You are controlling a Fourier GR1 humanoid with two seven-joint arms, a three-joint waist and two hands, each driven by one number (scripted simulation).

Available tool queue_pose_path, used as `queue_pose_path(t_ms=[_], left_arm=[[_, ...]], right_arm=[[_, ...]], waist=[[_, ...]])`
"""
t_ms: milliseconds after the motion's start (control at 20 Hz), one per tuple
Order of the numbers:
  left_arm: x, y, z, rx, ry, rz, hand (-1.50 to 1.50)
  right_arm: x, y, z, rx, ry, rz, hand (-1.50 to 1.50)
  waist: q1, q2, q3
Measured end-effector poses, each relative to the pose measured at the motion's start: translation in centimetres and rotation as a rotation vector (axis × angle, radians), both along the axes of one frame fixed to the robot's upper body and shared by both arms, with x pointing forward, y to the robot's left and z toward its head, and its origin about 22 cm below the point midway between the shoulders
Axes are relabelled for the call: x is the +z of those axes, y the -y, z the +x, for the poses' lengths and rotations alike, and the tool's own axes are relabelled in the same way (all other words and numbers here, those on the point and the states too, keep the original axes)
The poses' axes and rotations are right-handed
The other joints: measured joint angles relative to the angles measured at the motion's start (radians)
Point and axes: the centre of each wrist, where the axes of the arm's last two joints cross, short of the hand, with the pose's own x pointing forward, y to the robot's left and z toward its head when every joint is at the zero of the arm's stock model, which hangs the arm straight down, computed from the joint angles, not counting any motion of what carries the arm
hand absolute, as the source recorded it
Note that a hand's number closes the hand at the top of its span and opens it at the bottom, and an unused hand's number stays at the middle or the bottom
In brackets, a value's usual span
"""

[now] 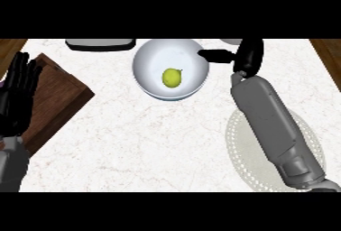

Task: Pick the pear from the placemat and place it in the bowl

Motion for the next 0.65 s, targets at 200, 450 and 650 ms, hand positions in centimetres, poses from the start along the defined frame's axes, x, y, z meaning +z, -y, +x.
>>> queue_pose_path(t_ms=[200,450,650], left_arm=[[0.2,-0.3,-0.4,0.012,-0.005,0.005,0.00],[-0.2,-0.2,-0.9,0.021,0.000,0.005,0.00],[0.0,-0.5,-1.1,0.017,-0.007,0.001,0.00]], right_arm=[[-0.1,4.6,-1.4,-0.048,0.042,0.055,-1.50],[-0.8,10.7,-5.0,-0.056,0.088,0.099,-1.50],[-0.6,14.9,-8.5,-0.049,0.107,0.120,-1.50]], waist=[[-0.006,-0.003,0.000],[-0.013,-0.005,0.000],[-0.013,-0.004,0.000]])
